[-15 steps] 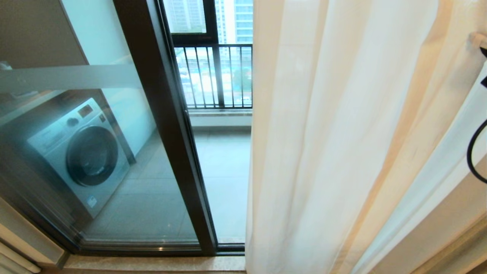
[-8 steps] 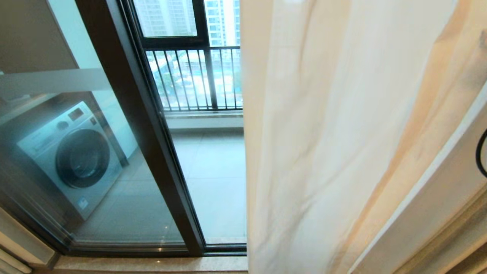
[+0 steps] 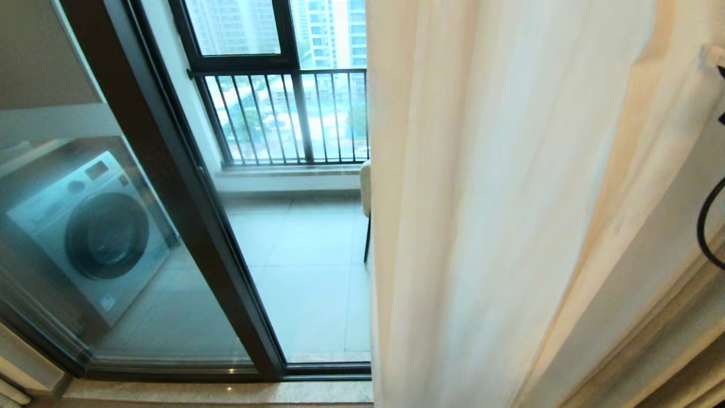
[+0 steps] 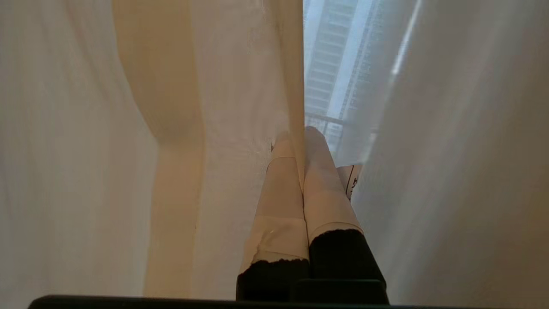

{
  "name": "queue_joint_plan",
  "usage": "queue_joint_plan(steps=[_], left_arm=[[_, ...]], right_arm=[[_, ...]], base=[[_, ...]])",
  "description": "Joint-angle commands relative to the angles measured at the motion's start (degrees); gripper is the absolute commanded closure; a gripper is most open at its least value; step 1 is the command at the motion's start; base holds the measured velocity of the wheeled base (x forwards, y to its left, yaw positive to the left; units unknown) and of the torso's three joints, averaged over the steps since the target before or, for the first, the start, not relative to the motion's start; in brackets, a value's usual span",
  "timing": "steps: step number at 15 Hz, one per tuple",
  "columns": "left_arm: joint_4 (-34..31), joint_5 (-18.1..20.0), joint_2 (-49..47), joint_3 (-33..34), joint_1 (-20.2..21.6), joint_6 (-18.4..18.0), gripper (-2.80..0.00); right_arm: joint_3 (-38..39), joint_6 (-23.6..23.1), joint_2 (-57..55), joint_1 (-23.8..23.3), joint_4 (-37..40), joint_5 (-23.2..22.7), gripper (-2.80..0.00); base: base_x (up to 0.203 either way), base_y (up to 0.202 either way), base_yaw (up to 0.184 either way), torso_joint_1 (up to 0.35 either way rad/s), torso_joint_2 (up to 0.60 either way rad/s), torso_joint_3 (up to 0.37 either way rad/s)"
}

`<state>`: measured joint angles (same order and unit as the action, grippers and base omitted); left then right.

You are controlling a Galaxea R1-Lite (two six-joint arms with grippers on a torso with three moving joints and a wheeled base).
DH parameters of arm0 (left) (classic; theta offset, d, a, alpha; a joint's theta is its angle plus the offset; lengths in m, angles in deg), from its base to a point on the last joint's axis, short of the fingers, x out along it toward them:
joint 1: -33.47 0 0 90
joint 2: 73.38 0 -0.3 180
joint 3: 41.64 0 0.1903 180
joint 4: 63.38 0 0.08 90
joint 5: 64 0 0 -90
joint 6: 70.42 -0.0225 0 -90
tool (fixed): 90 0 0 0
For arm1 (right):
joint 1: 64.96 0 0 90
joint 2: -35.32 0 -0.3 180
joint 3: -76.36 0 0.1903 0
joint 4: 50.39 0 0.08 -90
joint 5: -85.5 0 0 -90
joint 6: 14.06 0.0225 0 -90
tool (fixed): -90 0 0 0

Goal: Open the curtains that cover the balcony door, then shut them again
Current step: Pull the inner curtains open on both sides

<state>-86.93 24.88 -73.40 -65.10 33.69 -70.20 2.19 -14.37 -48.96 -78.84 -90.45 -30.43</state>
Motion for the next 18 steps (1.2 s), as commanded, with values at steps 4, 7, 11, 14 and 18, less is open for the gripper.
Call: queue_joint_plan(steps=[4, 7, 11, 14, 18], left_arm=[[0.01, -0.02, 0.02, 0.01, 0.04, -0.04, 0.00], [0.01, -0.02, 0.02, 0.01, 0.04, -0.04, 0.00], [0.01, -0.02, 0.02, 0.01, 0.04, -0.04, 0.00], [0.01, -0.02, 0.02, 0.01, 0.04, -0.04, 0.00], [0.01, -0.02, 0.02, 0.01, 0.01, -0.04, 0.00]], right_arm=[[-0.09, -0.05, -0.09, 0.00, -0.38, -0.17, 0.00], [-0.09, -0.05, 0.09, 0.00, -0.38, -0.17, 0.00], [0.00, -0.05, 0.04, -0.20, -0.38, -0.17, 0.00], [-0.09, -0.05, -0.27, -1.58, -0.23, -0.17, 0.00], [-1.32, 0.04, -0.71, -3.75, 0.33, -0.17, 0.00]], base=[[0.000, -0.186, 0.001, 0.003, 0.00, 0.002], [0.000, -0.183, -0.001, 0.002, 0.00, 0.004], [0.000, -0.054, 0.001, 0.002, 0.00, 0.000], [0.000, 0.000, 0.000, 0.000, 0.00, 0.000], [0.000, 0.000, 0.000, 0.000, 0.00, 0.000]])
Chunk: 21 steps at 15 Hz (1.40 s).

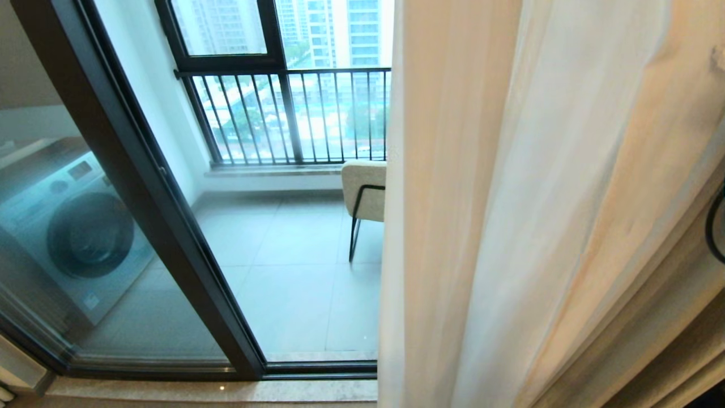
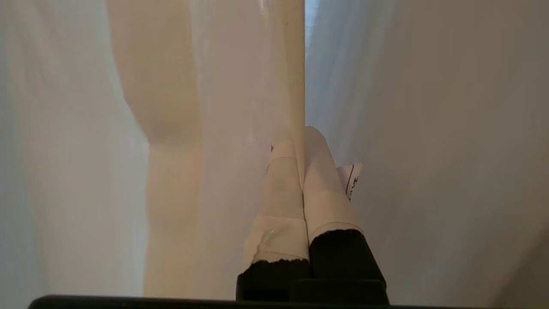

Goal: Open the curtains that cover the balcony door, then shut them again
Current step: Pull the inner curtains open on both sides

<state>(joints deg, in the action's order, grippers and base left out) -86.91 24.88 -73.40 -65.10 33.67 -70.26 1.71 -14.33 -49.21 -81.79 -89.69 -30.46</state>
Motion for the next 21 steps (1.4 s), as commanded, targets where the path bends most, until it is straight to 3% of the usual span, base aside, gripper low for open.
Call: queue_joint_plan(steps=[1, 7, 15, 21], left_arm=[[-0.02, -0.02, 0.02, 0.01, 0.06, 0.02, 0.00], [-0.02, -0.03, 0.02, 0.01, 0.04, 0.02, 0.00], [-0.02, -0.02, 0.02, 0.01, 0.06, 0.02, 0.00], [-0.02, -0.02, 0.02, 0.01, 0.04, 0.02, 0.00]], right_arm=[[-2.14, 0.00, -1.37, -1.63, -0.46, -0.15, 0.00], [-10.21, 0.00, -7.17, -11.23, -0.01, -0.20, 0.00], [-23.47, 2.26, -14.23, -30.75, 2.93, -0.36, 0.00], [-31.78, 2.28, -21.91, -42.52, 3.81, -0.32, 0.00]], base=[[0.000, 0.000, 0.000, 0.000, 0.00, 0.000], [0.000, 0.000, 0.000, 0.000, 0.00, 0.000], [0.000, 0.000, 0.000, 0.000, 0.00, 0.000], [0.000, 0.000, 0.000, 0.000, 0.00, 0.000]])
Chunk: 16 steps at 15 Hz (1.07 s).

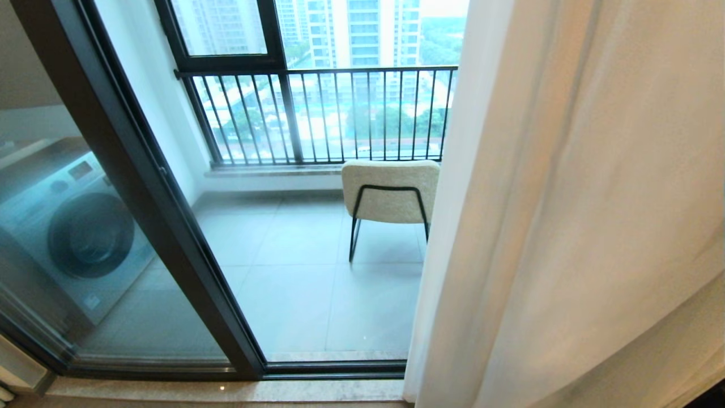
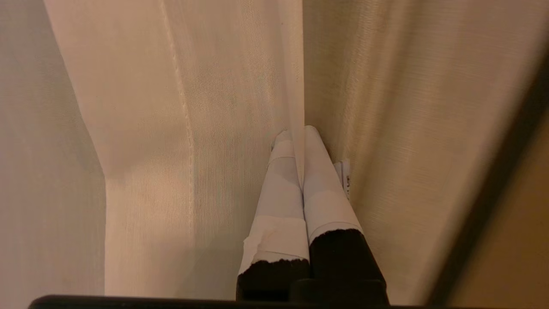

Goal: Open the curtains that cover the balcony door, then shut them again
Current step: Pull the inner curtains open on both sides

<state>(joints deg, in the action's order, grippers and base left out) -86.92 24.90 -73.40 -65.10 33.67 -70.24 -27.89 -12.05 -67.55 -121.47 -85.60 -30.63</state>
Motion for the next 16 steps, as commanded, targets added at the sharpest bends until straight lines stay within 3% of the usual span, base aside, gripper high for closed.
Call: queue_joint_plan(steps=[1, 7, 16], left_arm=[[-0.01, -0.04, 0.02, 0.01, 0.06, 0.00, 0.00], [-0.01, -0.06, 0.02, 0.01, 0.06, 0.00, 0.00], [-0.01, -0.04, 0.02, 0.01, 0.06, 0.00, 0.00]], right_arm=[[-3.38, 0.01, -4.78, -4.36, -0.26, -0.15, 0.00], [-9.59, 0.01, -11.55, -12.66, -0.24, -0.24, 0.00], [-11.97, -0.50, -17.81, -21.91, -1.62, -0.26, 0.00]], base=[[0.000, 0.000, 0.000, 0.000, 0.00, 0.000], [0.000, 0.000, 0.000, 0.000, 0.00, 0.000], [0.000, 0.000, 0.000, 0.000, 0.00, 0.000]])
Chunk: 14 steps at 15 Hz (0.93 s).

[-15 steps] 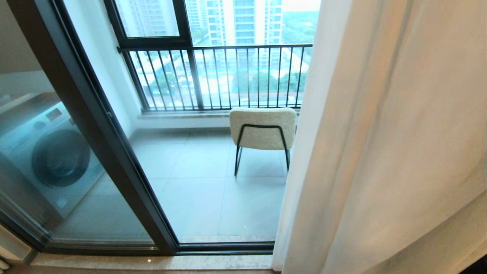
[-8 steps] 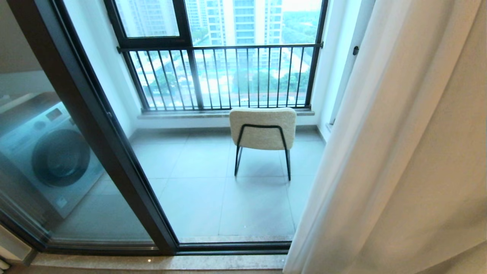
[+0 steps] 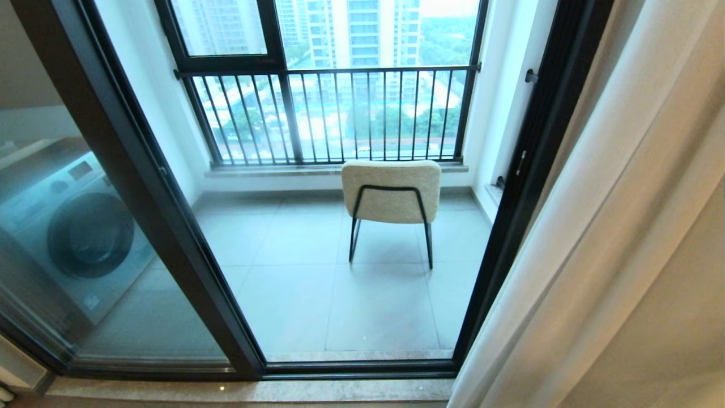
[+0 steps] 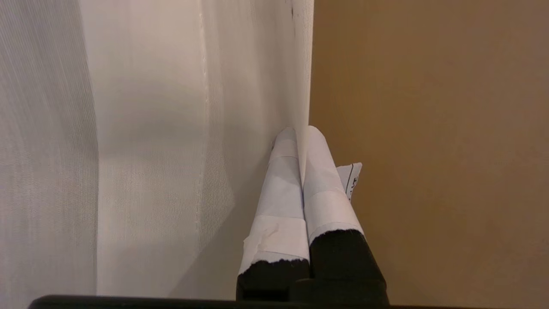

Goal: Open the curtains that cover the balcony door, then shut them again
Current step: Pull the inner curtains open on both sides

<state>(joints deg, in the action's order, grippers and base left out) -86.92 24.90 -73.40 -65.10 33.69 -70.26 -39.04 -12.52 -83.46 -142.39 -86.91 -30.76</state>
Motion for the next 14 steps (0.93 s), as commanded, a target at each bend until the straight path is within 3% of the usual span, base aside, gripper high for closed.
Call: queue_joint_plan(steps=[1, 6, 14], left_arm=[[-0.01, -0.05, 0.02, 0.01, 0.04, 0.02, 0.00], [-0.01, -0.05, 0.02, 0.01, 0.04, 0.02, 0.00], [-0.01, -0.07, 0.02, 0.01, 0.04, 0.02, 0.00]], right_arm=[[-1.63, -0.09, -2.59, -1.50, -0.35, -0.11, 0.00], [-2.73, 0.02, -1.69, -1.72, -0.63, -0.80, 0.00], [5.53, 2.39, 10.40, 2.48, 0.23, -16.92, 0.00]], base=[[0.000, 0.000, 0.000, 0.000, 0.00, 0.000], [0.000, 0.000, 0.000, 0.000, 0.00, 0.000], [0.000, 0.000, 0.000, 0.000, 0.00, 0.000]])
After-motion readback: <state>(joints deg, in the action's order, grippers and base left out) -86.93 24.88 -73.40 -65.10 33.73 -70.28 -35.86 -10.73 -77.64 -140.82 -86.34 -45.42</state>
